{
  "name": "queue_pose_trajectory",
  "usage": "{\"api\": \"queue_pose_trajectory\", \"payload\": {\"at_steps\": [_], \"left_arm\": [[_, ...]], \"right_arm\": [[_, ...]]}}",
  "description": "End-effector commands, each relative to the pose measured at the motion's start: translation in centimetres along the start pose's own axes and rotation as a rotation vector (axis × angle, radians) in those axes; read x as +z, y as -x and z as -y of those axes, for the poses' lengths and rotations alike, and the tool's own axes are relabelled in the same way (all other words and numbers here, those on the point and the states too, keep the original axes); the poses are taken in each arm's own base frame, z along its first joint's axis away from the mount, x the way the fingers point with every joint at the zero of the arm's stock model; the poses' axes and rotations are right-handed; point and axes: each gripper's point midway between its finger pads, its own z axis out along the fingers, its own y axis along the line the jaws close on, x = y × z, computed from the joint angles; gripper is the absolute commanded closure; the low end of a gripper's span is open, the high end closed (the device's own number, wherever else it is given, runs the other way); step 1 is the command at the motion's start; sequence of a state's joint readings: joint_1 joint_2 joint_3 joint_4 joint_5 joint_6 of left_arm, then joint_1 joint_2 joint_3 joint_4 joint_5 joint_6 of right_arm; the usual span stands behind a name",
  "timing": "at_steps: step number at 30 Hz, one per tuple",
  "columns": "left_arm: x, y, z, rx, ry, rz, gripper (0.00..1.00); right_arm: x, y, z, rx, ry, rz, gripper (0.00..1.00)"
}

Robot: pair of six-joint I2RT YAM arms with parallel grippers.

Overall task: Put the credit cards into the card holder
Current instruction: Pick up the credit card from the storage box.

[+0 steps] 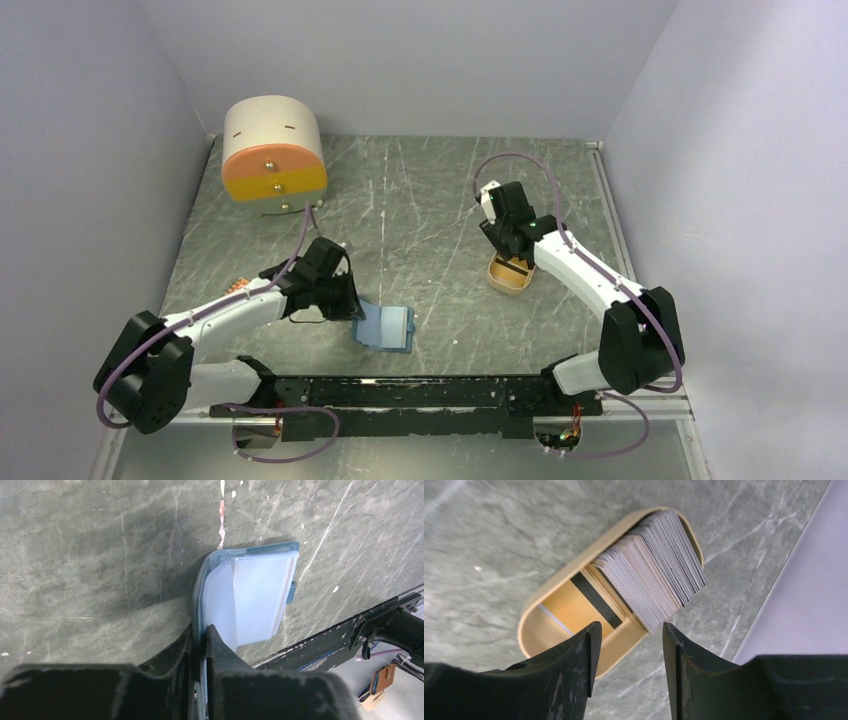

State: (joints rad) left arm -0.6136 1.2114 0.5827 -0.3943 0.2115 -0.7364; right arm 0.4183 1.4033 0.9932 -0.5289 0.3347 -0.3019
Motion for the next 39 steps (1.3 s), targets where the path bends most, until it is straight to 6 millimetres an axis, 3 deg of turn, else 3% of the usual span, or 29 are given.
{"api": "queue_pose_trajectory", "payload": {"at_steps": [1,8,17,30,39], "left_arm": [[0.3,0.0,0.8,0.021,-0.029,-0.017,0.89],[0.5,-1.0,2.9,0.004,-0.172,-0.056,0.91],[0.7,-0.8,3.0,0.006,-0.171,-0.062,0.91],[0.8,-1.1,2.6,0.011,-0.161,-0.066,0.91],[1.0,-1.1,2.5,0.009,-0.16,-0.064,0.91]], "right_arm": [[0.3,-1.5,1.2,-0.116,-0.027,-0.04,0.47],[2.0,-1.6,1.2,-0.181,-0.054,-0.003,0.41],[3.7,-2.1,1.1,-0.258,-0.087,0.014,0.41],[5.6,-3.7,1.7,-0.313,-0.152,-0.091,0.43],[5.0,-3.1,2.9,-0.292,-0.202,-0.103,0.57]]}}
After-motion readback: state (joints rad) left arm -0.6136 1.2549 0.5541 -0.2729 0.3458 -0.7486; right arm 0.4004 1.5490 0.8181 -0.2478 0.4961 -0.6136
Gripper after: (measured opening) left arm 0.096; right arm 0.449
